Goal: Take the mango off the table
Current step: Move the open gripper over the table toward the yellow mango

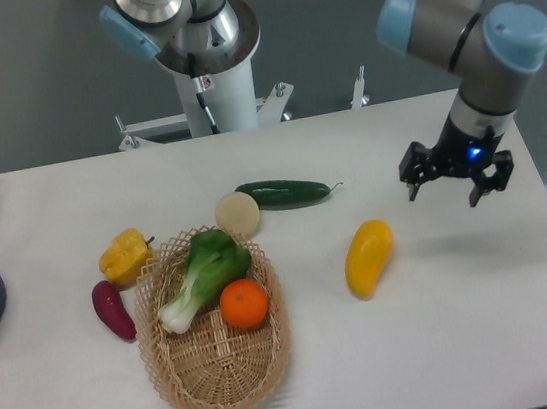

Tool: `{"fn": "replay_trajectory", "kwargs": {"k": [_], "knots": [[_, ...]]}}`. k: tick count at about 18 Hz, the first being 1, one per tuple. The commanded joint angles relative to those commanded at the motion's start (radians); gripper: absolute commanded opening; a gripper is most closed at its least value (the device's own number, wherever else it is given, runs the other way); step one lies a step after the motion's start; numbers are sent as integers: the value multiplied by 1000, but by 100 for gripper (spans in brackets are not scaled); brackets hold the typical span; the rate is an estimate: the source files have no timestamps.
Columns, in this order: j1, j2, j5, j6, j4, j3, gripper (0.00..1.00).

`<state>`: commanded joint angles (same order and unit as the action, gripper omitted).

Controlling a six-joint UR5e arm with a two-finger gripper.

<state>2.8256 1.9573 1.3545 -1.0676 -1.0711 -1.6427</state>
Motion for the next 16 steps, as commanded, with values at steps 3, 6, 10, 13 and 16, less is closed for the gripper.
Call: {"fn": "replay_trajectory", "kwargs": {"k": [3, 6, 10, 13, 16], "knots": [[-11, 0, 11, 6, 75, -61, 100], [-14, -14, 43, 8, 80, -123, 100], [-38, -48, 46, 9, 77, -158, 100], [-66, -22, 48, 41, 89, -158, 100], [-83, 9, 51, 44, 123, -152, 100]]}}
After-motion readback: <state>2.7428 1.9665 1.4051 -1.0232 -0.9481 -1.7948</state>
